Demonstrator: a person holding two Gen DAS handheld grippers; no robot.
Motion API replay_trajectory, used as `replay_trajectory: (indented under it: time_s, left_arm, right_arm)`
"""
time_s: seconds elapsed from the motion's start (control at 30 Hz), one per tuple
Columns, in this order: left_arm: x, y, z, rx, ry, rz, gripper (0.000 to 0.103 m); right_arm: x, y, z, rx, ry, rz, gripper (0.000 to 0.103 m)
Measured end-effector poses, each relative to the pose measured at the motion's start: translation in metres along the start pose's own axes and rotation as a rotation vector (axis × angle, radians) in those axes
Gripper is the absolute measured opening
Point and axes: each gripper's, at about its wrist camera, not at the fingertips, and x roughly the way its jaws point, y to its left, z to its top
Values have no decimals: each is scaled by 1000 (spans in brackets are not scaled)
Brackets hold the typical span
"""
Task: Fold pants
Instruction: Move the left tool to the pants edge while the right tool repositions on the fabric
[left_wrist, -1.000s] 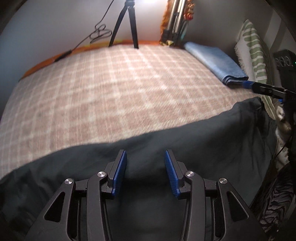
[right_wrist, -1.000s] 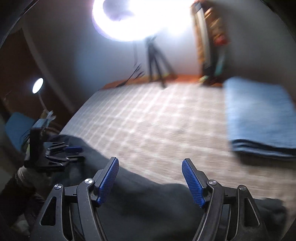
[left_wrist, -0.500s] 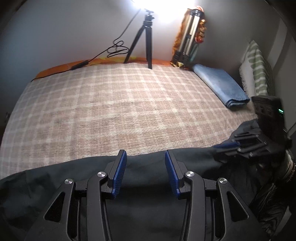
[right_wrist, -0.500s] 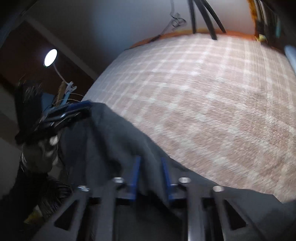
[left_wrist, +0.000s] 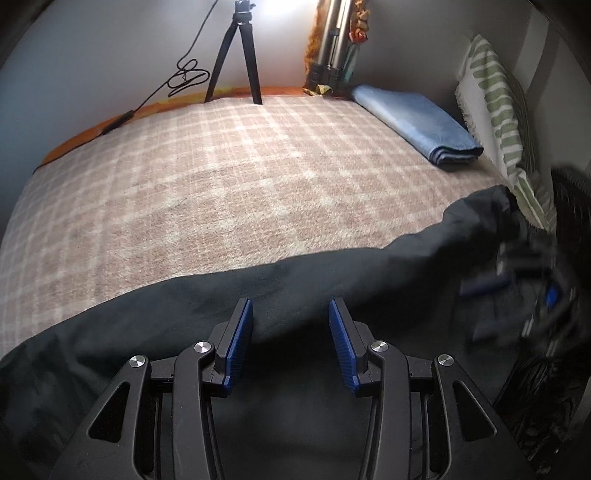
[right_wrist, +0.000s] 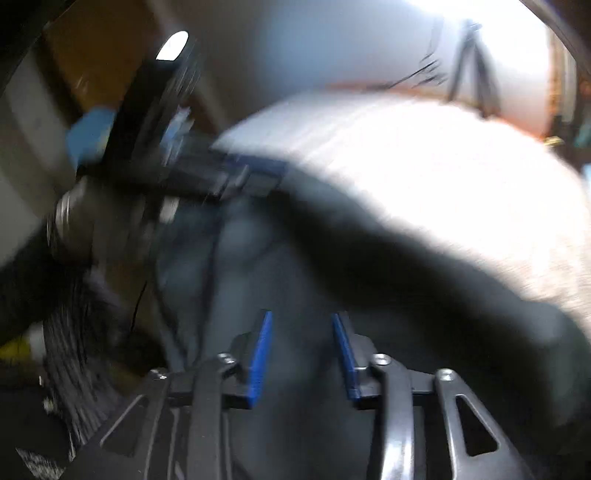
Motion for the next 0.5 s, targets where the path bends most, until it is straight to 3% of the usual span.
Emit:
replay_trajectory:
  time_s: [0.07,0.1,0.17,0.4,0.43,0.5]
  left_arm:
    - [-3,0,2,-4,-13,-4,41]
    - [-4,1,4,-8,-18,-4,41]
    - [-6,1,8,-20,-29,-11,41]
    - [-10,2,27,-51,-65,-34,41]
    - [-10,4,29,-57,-67,-39,41]
    - [-9,5,32,-63,-71,-35,41]
  right_arm:
    - [-12,-14,12,41,-50,15,49]
    - [-14,-23,18,56,-66,15,64]
    - [-15,-31,25,57,-91,-25,76]
    - [34,-19,35,-45,32,-49,74]
    - [39,-12,32,-72,45,-58,69]
    - [47,-7,28,-103,81,-89,9]
